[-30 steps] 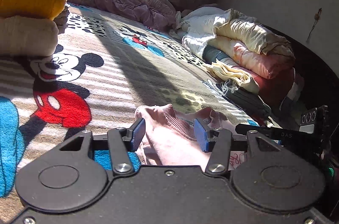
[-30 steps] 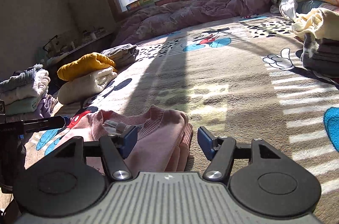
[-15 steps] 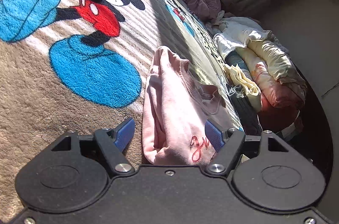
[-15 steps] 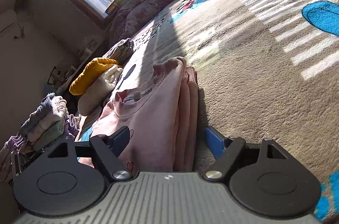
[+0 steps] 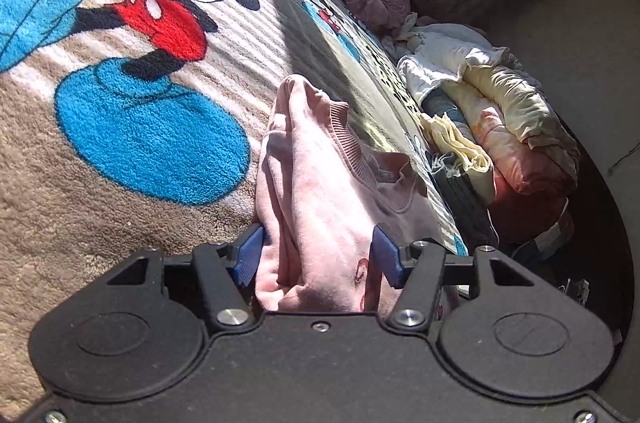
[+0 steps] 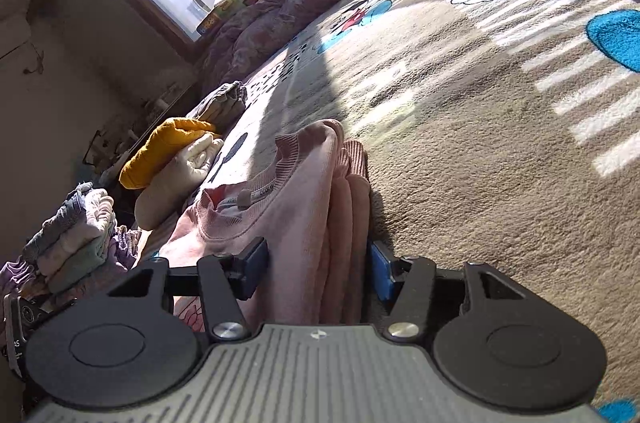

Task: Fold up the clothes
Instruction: 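Open both grippers and release the flipped sweatshirt, then grasp the folded sweatshirt edge with the right gripper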

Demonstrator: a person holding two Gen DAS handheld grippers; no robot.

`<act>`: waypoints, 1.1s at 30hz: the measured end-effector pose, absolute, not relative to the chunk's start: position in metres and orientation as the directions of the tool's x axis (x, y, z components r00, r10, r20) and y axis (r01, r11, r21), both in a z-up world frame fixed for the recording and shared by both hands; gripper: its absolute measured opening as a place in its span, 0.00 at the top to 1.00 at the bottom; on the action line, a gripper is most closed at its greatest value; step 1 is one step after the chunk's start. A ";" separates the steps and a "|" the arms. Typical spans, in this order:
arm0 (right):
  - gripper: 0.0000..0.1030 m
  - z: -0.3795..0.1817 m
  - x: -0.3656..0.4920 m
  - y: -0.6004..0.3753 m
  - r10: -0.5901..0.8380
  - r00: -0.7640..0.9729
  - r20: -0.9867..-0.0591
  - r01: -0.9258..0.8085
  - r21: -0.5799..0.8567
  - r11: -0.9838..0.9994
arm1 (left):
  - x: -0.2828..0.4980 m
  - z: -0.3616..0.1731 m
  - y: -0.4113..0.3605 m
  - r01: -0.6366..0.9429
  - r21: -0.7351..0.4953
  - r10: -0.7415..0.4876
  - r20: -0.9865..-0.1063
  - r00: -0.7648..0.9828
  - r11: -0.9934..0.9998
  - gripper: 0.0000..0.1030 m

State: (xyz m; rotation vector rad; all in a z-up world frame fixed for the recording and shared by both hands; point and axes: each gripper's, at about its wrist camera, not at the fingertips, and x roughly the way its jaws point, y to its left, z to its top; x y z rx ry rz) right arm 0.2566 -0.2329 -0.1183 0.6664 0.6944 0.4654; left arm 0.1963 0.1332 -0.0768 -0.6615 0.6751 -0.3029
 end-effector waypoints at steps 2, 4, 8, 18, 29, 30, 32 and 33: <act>0.52 -0.115 0.253 -0.242 0.575 0.717 -0.395 -0.150 0.717 0.680 | 0.188 -0.052 0.137 0.082 -0.494 -0.339 -0.456 0.823 0.865 0.45; 0.35 -0.111 0.254 -0.249 0.587 0.737 -0.336 -0.176 0.743 0.646 | 0.186 -0.026 0.147 0.073 -0.344 -0.219 -0.408 0.886 0.936 0.45; 0.31 -0.111 0.267 -0.258 0.645 0.732 -0.222 -0.249 0.793 0.556 | 0.231 0.014 0.184 -0.016 -0.125 -0.029 -0.349 0.937 0.992 0.44; 0.34 -0.134 0.295 -0.257 0.698 0.678 -0.232 -0.223 0.839 0.496 | 0.417 -0.009 0.237 0.058 0.753 0.361 -0.380 0.851 0.656 0.35; 0.35 -0.137 0.298 -0.257 0.711 0.670 -0.214 -0.228 0.852 0.471 | 0.446 -0.056 0.252 -0.007 0.865 0.512 -0.290 0.808 0.502 0.77; 0.35 -0.137 0.299 -0.257 0.711 0.670 -0.213 -0.227 0.853 0.470 | 0.431 -0.054 0.247 -0.045 0.872 0.505 -0.239 0.829 0.487 0.78; 0.35 -0.137 0.300 -0.256 0.711 0.670 -0.215 -0.228 0.852 0.472 | 0.396 -0.054 0.235 -0.120 0.903 0.496 -0.112 0.861 0.412 0.78; 0.35 -0.137 0.300 -0.256 0.710 0.671 -0.216 -0.228 0.850 0.474 | 0.377 -0.054 0.229 -0.160 0.915 0.488 -0.045 0.872 0.370 0.79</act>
